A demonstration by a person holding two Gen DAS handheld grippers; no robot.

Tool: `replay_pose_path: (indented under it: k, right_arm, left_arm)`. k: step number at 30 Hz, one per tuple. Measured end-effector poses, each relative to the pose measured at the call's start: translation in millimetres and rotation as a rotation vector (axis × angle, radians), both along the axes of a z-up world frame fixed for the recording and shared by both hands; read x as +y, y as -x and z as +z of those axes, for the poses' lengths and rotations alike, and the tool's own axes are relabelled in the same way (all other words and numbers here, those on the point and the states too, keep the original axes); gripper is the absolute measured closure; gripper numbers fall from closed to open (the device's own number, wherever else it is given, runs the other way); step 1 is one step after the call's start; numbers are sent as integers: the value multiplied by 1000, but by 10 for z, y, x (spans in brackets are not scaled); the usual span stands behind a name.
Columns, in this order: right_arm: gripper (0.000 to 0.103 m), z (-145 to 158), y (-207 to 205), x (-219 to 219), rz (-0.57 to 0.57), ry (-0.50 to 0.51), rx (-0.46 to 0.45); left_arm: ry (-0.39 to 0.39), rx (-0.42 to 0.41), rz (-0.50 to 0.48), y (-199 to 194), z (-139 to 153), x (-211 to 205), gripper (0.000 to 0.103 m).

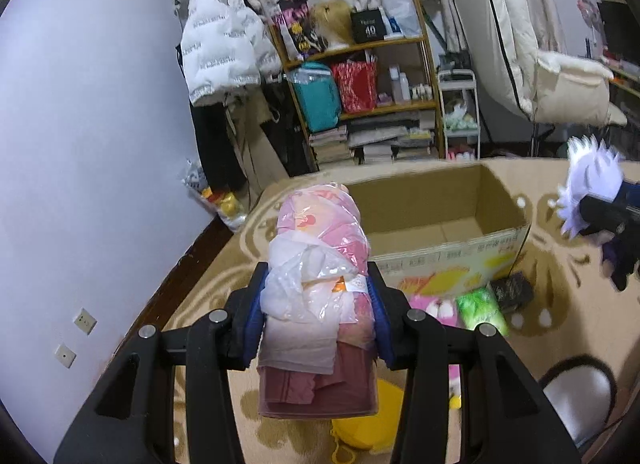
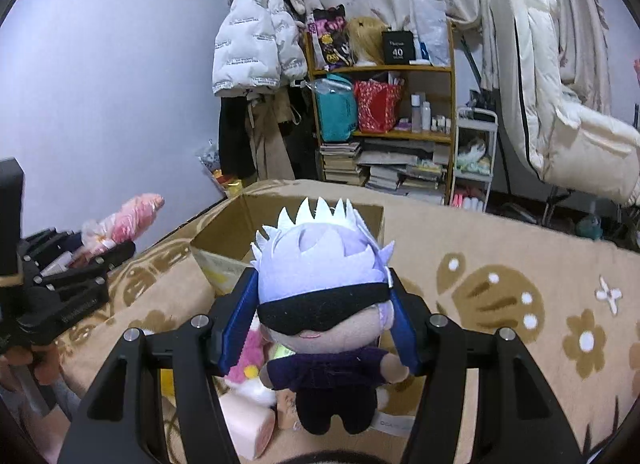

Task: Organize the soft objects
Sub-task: 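Carry the cloth bundle with the left tool while the right tool carries the doll into the box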

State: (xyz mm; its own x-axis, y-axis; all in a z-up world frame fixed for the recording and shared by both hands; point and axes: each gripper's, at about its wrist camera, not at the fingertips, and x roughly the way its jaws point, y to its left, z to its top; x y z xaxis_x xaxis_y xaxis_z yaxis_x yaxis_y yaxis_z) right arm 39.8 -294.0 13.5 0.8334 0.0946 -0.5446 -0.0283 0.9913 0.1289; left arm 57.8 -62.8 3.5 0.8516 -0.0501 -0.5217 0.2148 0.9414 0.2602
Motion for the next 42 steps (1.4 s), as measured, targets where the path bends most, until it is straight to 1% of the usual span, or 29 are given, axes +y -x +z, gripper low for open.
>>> replay_pose_path:
  k: [2, 4, 7, 12, 15, 16, 21, 24, 28, 33, 37, 42]
  right_arm:
    - [39, 24, -40, 10, 3, 7, -5]
    - [39, 29, -102, 0, 2, 2, -7]
    - [39, 35, -196, -15, 6, -6, -11]
    - [39, 52, -426, -41, 15, -2, -21]
    - [39, 52, -570, -52, 12, -3, -25]
    - [39, 43, -605, -53, 8, 0, -24]
    - [39, -45, -793, -71, 5, -19, -6]
    - [39, -101, -891, -68, 9, -20, 4]
    - [39, -192, -1015, -65, 15, -23, 18]
    - [39, -332, -1181, -75, 20, -33, 40]
    - [38, -423, -1264, -62, 37, -55, 50]
    - [37, -495, -1373, 43, 62, -18, 74]
  left_arm:
    - [-5, -27, 0, -16, 99, -16, 59]
    - [3, -37, -7, -58, 169, -31, 59]
    - [-5, -53, -11, -174, 219, -78, 59]
    - [-10, -63, -15, -404, 227, -156, 59]
    - [-28, -113, -24, -504, 204, -212, 59]
    - [-34, -115, -27, -555, 184, -238, 59]
    - [-24, -81, -43, -784, 77, -292, 59]
    - [-9, -47, -58, -896, 19, -316, 59]
    - [34, 23, -82, -1027, -96, -320, 59]
    - [53, 96, -95, -1172, -279, -356, 59]
    - [89, 150, -149, -1221, -376, -389, 59]
    - [88, 200, -167, -1304, -468, -481, 57]
